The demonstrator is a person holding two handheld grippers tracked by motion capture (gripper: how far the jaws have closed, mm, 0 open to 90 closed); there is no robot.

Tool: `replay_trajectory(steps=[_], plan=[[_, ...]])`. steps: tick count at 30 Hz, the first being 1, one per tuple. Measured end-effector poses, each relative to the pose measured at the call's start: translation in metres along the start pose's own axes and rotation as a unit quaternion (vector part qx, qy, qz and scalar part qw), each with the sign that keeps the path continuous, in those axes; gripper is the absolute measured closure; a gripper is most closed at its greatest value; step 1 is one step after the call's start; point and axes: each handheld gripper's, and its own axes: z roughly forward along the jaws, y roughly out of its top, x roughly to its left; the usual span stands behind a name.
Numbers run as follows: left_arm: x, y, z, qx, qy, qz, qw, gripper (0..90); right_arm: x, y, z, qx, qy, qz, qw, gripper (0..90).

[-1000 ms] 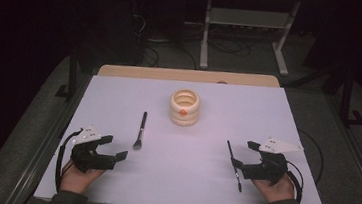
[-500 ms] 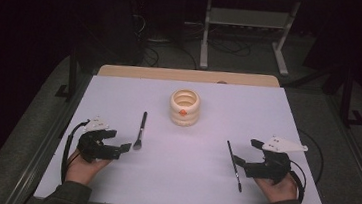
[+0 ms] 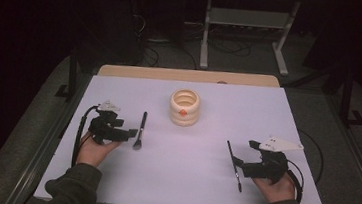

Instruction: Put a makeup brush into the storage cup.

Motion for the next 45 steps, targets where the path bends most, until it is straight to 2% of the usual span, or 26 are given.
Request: replay_trajectory(steps=[3,6,8,10,11,12,13,16,17,19,22,24,25,26,27,29,30,33,34,36,37,39,41,42,45], plan=[[0.005,0.010,0.011,0.019,0.004,-0.018,0.9996,31.5,0.001,0.001,0.000,0.001,0.001,0.002,1.0000,14.5],[0.005,0.015,0.017,0.032,0.014,-0.022,0.9992,33.0,0.001,0.001,0.000,0.002,0.002,0.002,1.0000,14.5],[0.004,0.020,0.023,0.046,0.018,-0.013,0.9987,34.1,0.001,0.001,0.000,0.001,0.002,-0.002,1.0000,14.6],[0.003,0.024,0.029,0.054,0.018,-0.016,0.9982,37.2,0.002,0.002,0.000,0.002,0.003,-0.003,1.0000,14.7],[0.004,0.026,0.035,0.063,0.014,-0.028,0.9975,36.9,0.002,0.002,0.000,0.002,0.003,-0.002,1.0000,14.7],[0.004,0.026,0.035,0.063,0.014,-0.028,0.9975,36.8,0.002,0.002,0.000,0.002,0.003,-0.002,1.0000,14.7],[0.006,0.027,0.039,0.060,0.014,-0.040,0.9973,36.9,0.002,0.002,0.000,0.001,0.004,-0.001,1.0000,14.7],[0.006,0.028,0.043,0.065,0.013,-0.042,0.9969,39.0,0.001,0.003,0.000,-0.001,0.006,0.002,1.0000,14.7],[0.006,0.030,0.051,0.077,0.015,-0.043,0.9960,42.2,0.000,0.003,0.000,-0.002,0.006,-0.002,1.0000,15.5],[0.005,0.030,0.054,0.078,0.018,-0.046,0.9957,43.9,0.000,0.003,0.001,0.001,0.007,0.002,1.0000,15.6],[0.002,0.031,0.062,0.097,0.030,-0.049,0.9936,47.8,0.001,0.003,0.001,0.003,0.008,-0.002,1.0000,15.9],[0.001,0.032,0.065,0.100,0.037,-0.053,0.9929,50.2,0.001,0.003,0.002,0.002,0.008,-0.003,1.0000,15.9],[0.001,0.032,0.069,0.108,0.048,-0.052,0.9916,50.2,0.002,0.003,0.002,0.002,0.008,-0.003,1.0000,15.9],[0.001,0.032,0.069,0.108,0.048,-0.052,0.9916,52.9,0.002,0.003,0.002,0.002,0.008,-0.003,1.0000,15.9],[0.002,0.031,0.074,0.113,0.052,-0.059,0.9905,54.9,0.002,0.002,0.001,0.005,0.008,0.000,1.0000,15.9],[0.002,0.031,0.074,0.113,0.052,-0.059,0.9905,55.3,0.001,0.002,0.001,0.005,0.008,-0.001,1.0000,15.9],[0.001,0.029,0.078,0.120,0.049,-0.064,0.9895,57.0,0.001,0.002,0.002,0.005,0.008,-0.002,0.9999,15.9],[0.002,0.029,0.078,0.122,0.056,-0.064,0.9889,60.9,0.001,0.003,0.003,0.006,0.010,-0.006,0.9999,15.9],[0.001,0.029,0.078,0.119,0.056,-0.076,0.9884,63.0,0.002,0.003,0.003,0.008,0.010,-0.006,0.9999,15.9],[0.002,0.029,0.078,0.120,0.061,-0.070,0.9884,66.3,0.002,0.003,0.003,0.008,0.010,-0.006,0.9999,15.9],[-0.001,0.029,0.078,0.124,0.077,-0.050,0.9880,68.5,0.003,0.003,0.003,0.006,0.008,-0.005,0.9999,16.0],[-0.005,0.029,0.079,0.129,0.093,-0.025,0.9870,72.4,0.003,0.003,0.003,0.007,0.007,-0.005,0.9999,16.0],[-0.005,0.029,0.079,0.129,0.099,-0.024,0.9865,77.4,0.003,0.004,0.003,0.008,0.005,-0.004,0.9999,16.0],[-0.003,0.029,0.079,0.128,0.095,-0.030,0.9868,79.3,0.004,0.004,0.003,0.008,0.004,-0.006,0.9999,16.0],[-0.001,0.029,0.079,0.127,0.090,-0.041,0.9870,79.5,0.005,0.004,0.002,0.012,0.005,-0.009,0.9999,17.3]])
